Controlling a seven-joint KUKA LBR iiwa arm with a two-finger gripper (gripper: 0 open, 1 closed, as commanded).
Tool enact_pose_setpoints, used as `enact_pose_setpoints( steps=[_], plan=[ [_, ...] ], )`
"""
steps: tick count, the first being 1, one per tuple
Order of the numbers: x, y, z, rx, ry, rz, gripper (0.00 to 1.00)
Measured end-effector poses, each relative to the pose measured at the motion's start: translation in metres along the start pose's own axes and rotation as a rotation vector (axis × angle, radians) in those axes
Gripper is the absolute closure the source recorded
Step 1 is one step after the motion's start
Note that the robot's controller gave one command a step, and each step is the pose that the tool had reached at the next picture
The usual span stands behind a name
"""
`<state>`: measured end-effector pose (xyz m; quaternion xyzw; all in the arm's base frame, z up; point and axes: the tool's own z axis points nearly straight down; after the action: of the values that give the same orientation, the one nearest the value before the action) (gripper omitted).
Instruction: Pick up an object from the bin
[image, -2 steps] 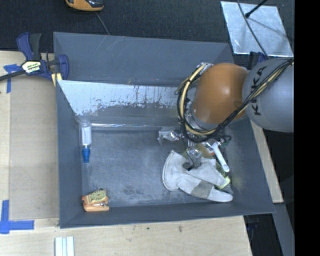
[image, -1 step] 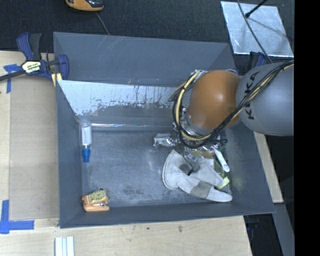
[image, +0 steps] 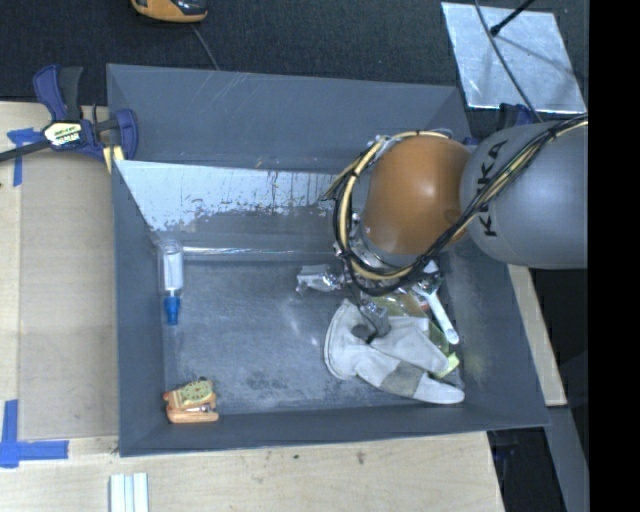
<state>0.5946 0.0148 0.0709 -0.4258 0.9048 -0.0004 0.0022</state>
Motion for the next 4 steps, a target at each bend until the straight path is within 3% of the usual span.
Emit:
enact_pose_setpoints(
  steps=[1, 4],
  plan=[
    [0.0143, -0.0051, -0.0016, -0.002, -0.001, 0.088, 1.0],
    [0.0145, -0.0045, -0.0073, -0.003, 0.0, 0.09, 1.0]
  ],
)
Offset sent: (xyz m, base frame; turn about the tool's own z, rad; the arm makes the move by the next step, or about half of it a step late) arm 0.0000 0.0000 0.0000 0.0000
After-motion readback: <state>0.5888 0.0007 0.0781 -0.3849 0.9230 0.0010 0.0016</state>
